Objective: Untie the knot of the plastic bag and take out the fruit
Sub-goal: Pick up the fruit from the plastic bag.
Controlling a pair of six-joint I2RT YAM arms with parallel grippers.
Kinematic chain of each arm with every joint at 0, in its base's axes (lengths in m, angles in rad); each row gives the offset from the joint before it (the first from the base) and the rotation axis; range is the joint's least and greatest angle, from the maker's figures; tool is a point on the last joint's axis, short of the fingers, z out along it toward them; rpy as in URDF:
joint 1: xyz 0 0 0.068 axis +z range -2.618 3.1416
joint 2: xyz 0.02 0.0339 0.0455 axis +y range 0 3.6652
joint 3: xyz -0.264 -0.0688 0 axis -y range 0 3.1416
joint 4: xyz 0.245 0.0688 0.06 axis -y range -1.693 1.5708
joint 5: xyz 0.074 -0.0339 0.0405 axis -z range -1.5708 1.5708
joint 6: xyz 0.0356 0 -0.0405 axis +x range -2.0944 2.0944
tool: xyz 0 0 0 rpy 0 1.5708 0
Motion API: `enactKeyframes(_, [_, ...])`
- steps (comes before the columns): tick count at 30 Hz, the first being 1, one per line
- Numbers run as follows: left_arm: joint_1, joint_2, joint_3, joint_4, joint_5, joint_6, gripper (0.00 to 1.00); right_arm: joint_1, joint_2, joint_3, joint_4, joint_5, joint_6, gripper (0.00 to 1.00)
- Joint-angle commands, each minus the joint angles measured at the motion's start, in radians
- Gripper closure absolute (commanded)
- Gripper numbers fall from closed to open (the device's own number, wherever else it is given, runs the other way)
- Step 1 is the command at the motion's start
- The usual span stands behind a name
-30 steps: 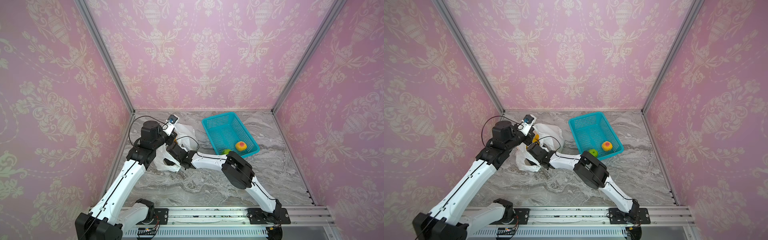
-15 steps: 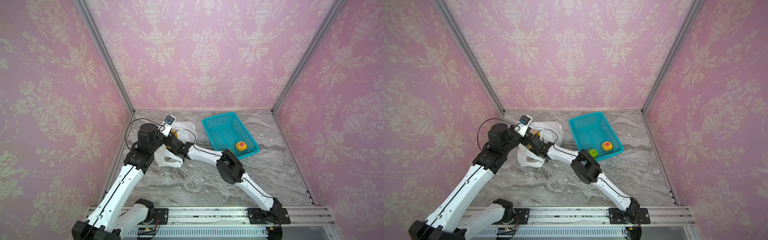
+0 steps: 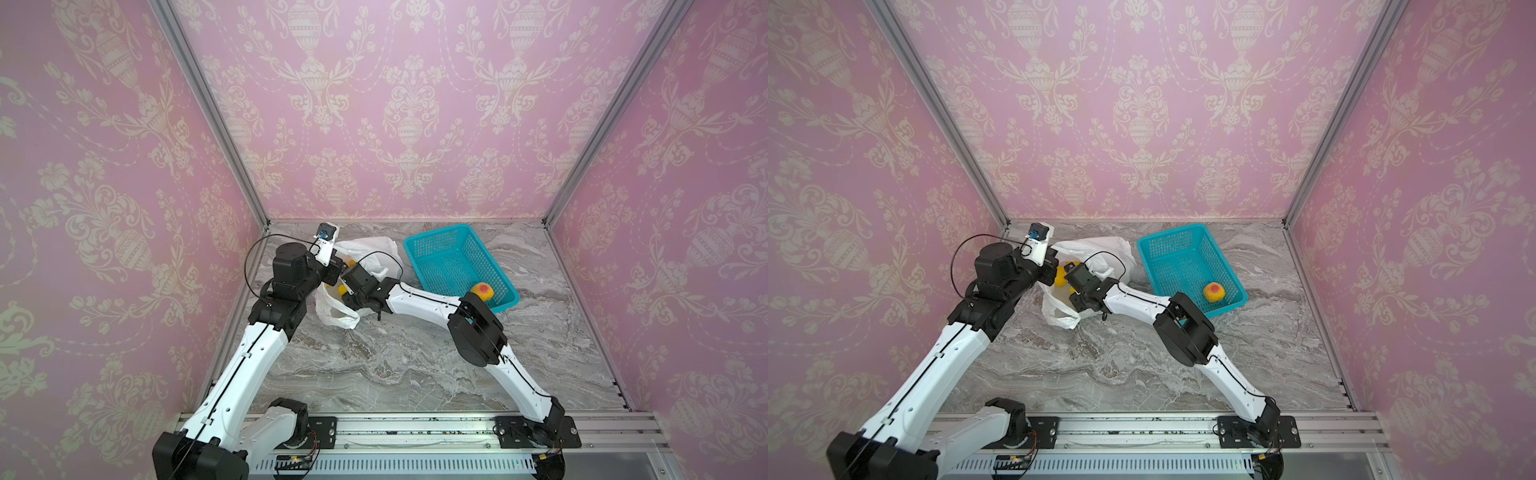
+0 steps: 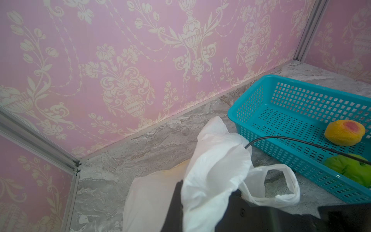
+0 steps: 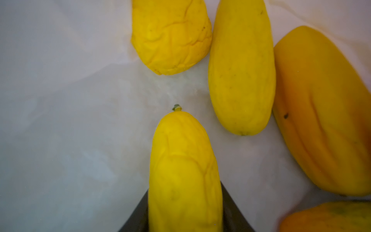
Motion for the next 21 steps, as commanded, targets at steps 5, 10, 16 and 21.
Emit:
enactKeyframes(5, [0.009, 0.024, 0.043, -0.022, 0.06, -0.012, 1.0, 0.055, -0.298, -0.234, 0.178, 0.04, -0.006, 0.66])
enactKeyframes(10, [0.009, 0.005, 0.021, -0.002, 0.103, 0.013, 1.0, 0.055, -0.465, -0.417, 0.232, 0.207, 0.035, 0.69])
enactKeyframes(16, [0.009, 0.004, 0.023, -0.009, 0.109, 0.019, 1.0, 0.053, -0.647, -0.631, 0.275, 0.425, 0.099, 0.68])
enactKeyframes(21, [0.009, -0.002, 0.019, -0.006, 0.119, 0.022, 1.0, 0.019, -0.736, -0.729, 0.257, 0.509, 0.166, 0.68])
